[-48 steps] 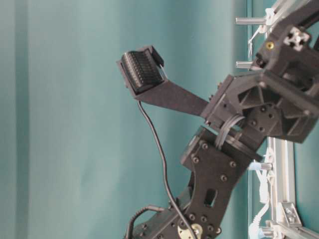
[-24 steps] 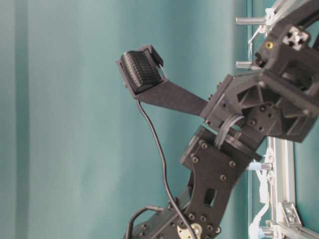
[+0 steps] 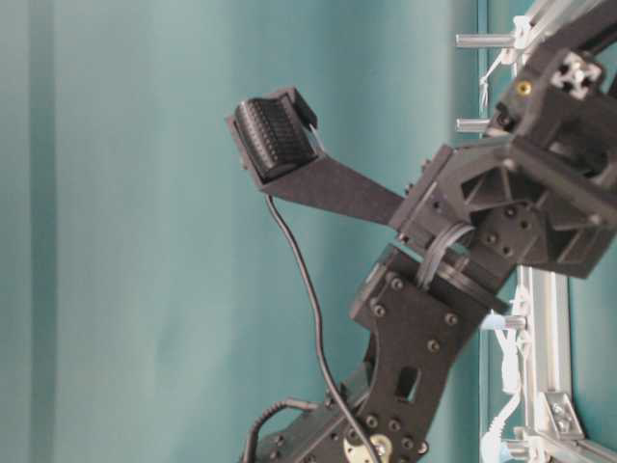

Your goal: Insert the wire through the string loop located on the right side.

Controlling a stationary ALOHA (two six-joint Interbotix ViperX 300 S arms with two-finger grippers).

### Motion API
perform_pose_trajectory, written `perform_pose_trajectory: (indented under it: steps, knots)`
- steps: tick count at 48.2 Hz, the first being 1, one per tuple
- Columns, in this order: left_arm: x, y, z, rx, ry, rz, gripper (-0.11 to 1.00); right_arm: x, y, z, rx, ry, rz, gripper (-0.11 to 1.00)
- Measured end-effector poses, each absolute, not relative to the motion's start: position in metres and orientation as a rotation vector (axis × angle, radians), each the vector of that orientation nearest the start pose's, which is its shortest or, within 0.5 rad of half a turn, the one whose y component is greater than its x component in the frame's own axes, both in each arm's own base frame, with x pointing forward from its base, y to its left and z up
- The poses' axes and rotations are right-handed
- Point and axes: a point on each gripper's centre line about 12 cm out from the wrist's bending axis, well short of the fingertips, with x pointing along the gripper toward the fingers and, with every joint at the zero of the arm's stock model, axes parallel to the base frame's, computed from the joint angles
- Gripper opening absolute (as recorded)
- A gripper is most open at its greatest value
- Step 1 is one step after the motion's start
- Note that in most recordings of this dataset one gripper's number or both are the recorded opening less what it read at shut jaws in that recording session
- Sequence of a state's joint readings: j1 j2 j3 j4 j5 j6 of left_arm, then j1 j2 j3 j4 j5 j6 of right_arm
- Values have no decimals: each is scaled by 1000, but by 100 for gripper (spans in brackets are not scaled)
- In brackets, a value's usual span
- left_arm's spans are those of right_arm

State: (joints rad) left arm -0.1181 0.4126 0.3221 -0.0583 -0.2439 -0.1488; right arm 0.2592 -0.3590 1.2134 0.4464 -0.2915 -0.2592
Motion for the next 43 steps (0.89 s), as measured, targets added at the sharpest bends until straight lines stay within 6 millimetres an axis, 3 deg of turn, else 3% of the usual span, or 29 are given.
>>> perform_pose_trajectory:
  steps: [14,43]
  knots:
    - [492,-58,118,-165,528,-51,22,239,48,136,52,592,81,93]
    - [419,-47,150,-169,589,-41,22,238,48,136,52,592,80,93]
